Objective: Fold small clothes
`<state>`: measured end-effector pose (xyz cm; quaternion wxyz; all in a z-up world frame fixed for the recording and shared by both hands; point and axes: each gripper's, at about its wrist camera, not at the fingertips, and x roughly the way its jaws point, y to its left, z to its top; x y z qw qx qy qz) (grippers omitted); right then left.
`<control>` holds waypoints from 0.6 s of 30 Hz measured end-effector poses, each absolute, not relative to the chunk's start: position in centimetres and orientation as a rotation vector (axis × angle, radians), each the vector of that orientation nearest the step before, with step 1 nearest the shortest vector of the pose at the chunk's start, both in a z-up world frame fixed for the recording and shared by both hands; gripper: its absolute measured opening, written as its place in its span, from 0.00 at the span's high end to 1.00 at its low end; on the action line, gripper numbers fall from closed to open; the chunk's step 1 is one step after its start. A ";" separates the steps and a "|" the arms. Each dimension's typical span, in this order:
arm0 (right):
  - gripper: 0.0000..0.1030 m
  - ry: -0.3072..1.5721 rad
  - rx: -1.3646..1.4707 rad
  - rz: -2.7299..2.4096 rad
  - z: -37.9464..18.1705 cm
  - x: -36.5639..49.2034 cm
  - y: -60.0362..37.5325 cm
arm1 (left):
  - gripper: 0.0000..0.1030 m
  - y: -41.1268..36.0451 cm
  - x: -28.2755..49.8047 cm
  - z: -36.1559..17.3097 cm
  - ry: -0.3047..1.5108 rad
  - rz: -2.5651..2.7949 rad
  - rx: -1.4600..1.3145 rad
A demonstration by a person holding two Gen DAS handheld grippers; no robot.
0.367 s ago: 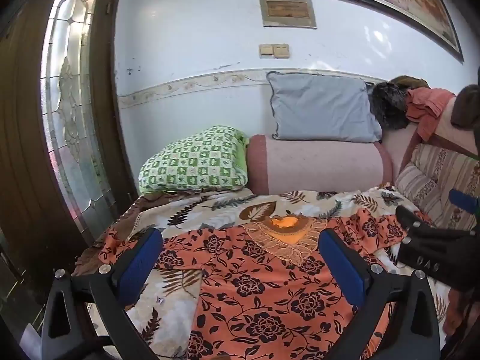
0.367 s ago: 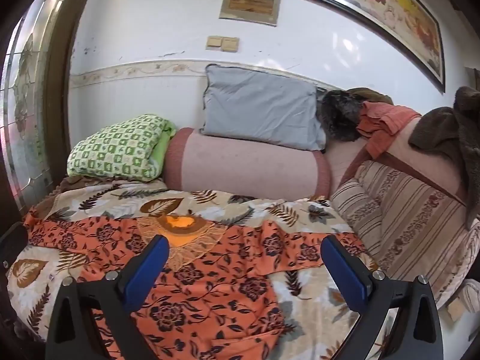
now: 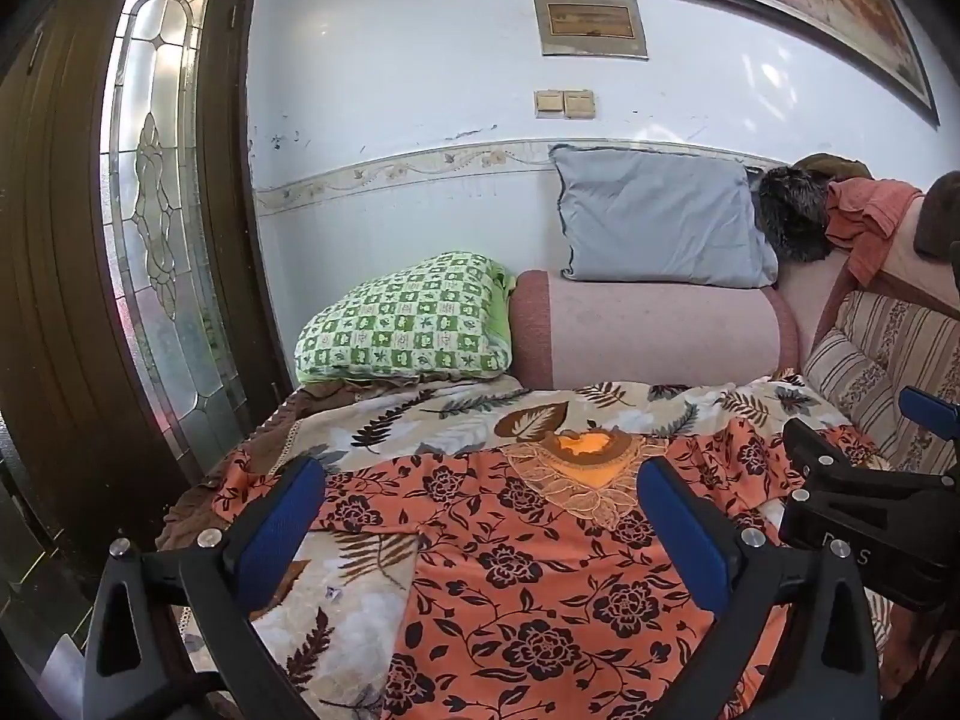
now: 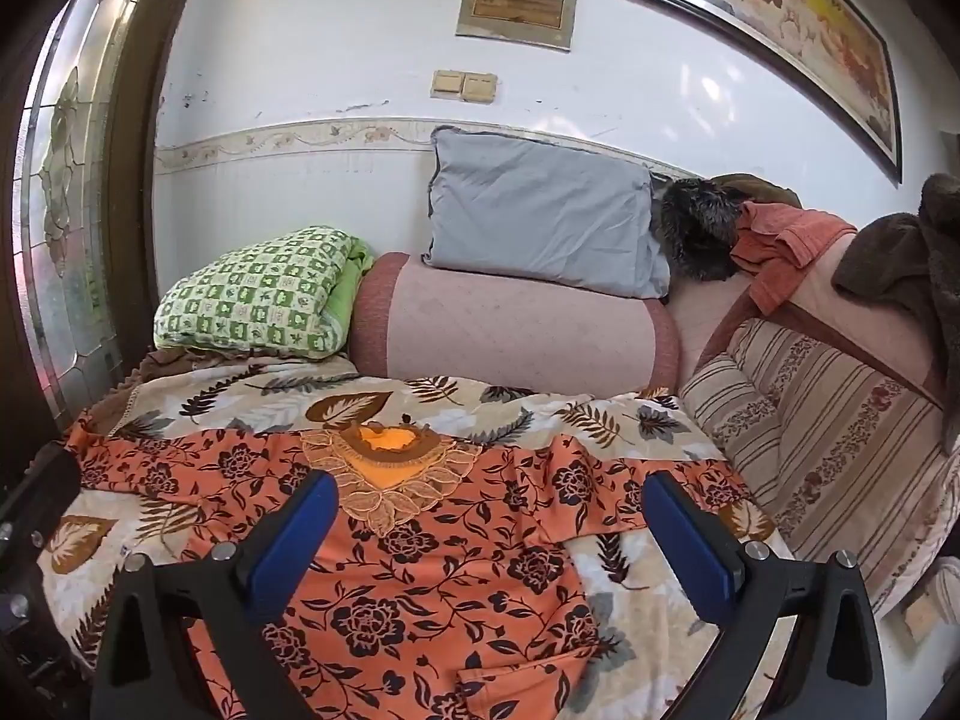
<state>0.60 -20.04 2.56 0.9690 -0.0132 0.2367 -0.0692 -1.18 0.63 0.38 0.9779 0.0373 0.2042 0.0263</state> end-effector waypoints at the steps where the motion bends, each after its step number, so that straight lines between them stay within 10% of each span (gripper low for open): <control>1: 0.01 0.481 -0.029 -0.139 2.6 0.6 -19.9 | 0.00 0.9 -1.1 0.2 0.414 0.053 0.072; 18: 0.01 0.521 -0.017 -0.101 1.6 0.5 -19.2 | 0.00 1.9 -0.4 -0.9 0.439 0.137 0.080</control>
